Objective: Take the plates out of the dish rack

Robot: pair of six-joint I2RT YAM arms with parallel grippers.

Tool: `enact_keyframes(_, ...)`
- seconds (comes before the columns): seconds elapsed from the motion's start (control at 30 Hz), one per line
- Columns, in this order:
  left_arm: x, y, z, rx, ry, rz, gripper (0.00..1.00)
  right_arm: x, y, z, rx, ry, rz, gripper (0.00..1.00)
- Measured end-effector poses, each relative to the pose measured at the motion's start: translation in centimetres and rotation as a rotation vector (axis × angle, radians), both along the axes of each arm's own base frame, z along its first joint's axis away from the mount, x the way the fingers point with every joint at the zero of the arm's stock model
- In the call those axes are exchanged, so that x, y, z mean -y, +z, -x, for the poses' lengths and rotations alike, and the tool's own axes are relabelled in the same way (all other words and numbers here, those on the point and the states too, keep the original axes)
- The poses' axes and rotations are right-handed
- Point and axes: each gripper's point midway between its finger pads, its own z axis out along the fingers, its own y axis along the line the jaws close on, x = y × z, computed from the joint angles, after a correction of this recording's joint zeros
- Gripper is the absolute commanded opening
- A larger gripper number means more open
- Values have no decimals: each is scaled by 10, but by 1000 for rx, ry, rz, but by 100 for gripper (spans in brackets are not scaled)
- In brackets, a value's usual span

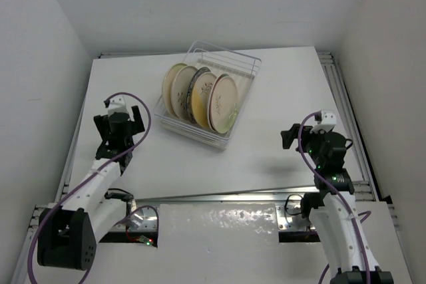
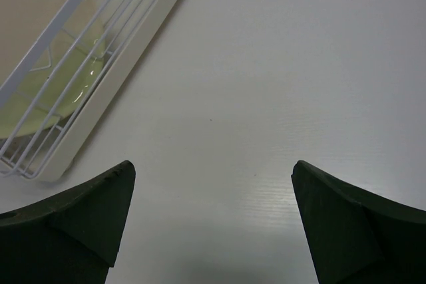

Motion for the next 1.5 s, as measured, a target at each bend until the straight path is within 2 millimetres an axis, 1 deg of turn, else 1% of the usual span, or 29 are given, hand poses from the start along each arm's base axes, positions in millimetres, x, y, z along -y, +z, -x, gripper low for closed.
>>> enact_keyframes(0.07, -1, 0, 0, -12, -10, -23, 100, -1, 0, 0, -1, 6, -2, 99)
enact_keyframes(0.13, -4, -2, 1, -52, -39, -86, 100, -1, -1, 0, -4, 8, -3, 99)
enact_keyframes(0.2, -13, -2, 5, -99, -28, -162, 100, -2, -1, -1, -7, 9, -4, 99)
enact_keyframes(0.23, -22, -1, 8, -119, 11, -198, 100, -2, 1, -1, -8, 10, -4, 99)
enact_keyframes(0.3, -39, 2, 16, -161, 110, -261, 100, -3, 12, -6, 1, 16, -5, 99)
enact_keyframes(0.37, -50, 6, 18, -239, 171, -304, 100, -5, 30, -13, 25, 31, -4, 99)
enact_keyframes(0.4, -52, 11, 14, -283, 179, -310, 100, -6, 41, -17, 42, 42, -5, 99)
enact_keyframes(0.43, -51, 19, 4, -320, 163, -309, 100, -8, 51, -21, 58, 55, -6, 99)
enact_keyframes(0.47, -44, 31, -12, -352, 110, -288, 99, -11, 60, -25, 71, 71, -8, 99)
enact_keyframes(0.5, -37, 47, -29, -340, 68, -263, 94, -14, 69, -29, 91, 90, -12, 99)
enact_keyframes(0.53, -25, 66, -44, -337, -1, -228, 90, -17, 75, -33, 105, 109, -18, 99)
enact_keyframes(0.57, -10, 90, -63, -292, -79, -188, 86, -21, 78, -36, 110, 127, -26, 99)
enact_keyframes(0.63, 16, 140, -87, -180, -219, -131, 76, -29, 80, -42, 116, 172, -48, 99)
enact_keyframes(0.67, 29, 162, -95, -124, -289, -115, 76, -33, 79, -45, 112, 195, -59, 99)
enact_keyframes(0.7, 44, 183, -99, -76, -367, -102, 72, -37, 76, -47, 97, 216, -71, 99)
enact_keyframes(0.73, 59, 199, -100, -40, -430, -91, 71, -41, 72, -49, 78, 237, -84, 99)
enact_keyframes(0.8, 87, 214, -104, -23, -544, -81, 68, -46, 66, -53, 39, 266, -103, 98)
enact_keyframes(0.83, 105, 216, -107, -32, -605, -73, 68, -48, 64, -55, 21, 279, -113, 98)
enact_keyframes(0.87, 121, 212, -112, -52, -656, -62, 66, -50, 63, -57, 7, 289, -122, 97)
enact_keyframes(0.9, 132, 207, -116, -73, -690, -51, 65, -52, 63, -59, 1, 298, -128, 96)
enact_keyframes(0.93, 144, 193, -121, -114, -723, -34, 64, -53, 63, -60, -5, 303, -136, 96)
enact_keyframes(0.97, 154, 174, -125, -170, -745, -14, 62, -54, 62, -60, -10, 308, -145, 96)
enact_keyframes(1.03, 161, 133, -128, -290, -749, 27, 58, -57, 62, -58, -18, 318, -164, 95)
enact_keyframes(1.07, 159, 114, -130, -341, -734, 33, 57, -59, 62, -58, -21, 322, -176, 95)
enact_keyframes(1.13, 156, 92, -130, -395, -708, 62, 56, -62, 65, -56, -21, 331, -197, 95)
enact_keyframes(1.2, 153, 83, -127, -421, -687, 81, 53, -64, 66, -54, -22, 335, -214, 95)
enact_keyframes(1.37, 154, 87, -134, -382, -661, 91, 44, -67, 70, -44, -4, 346, -232, 95)
enact_keyframes(1.5, 156, 78, -134, -385, -665, 104, 36, -67, 67, -36, 3, 343, -237, 95)
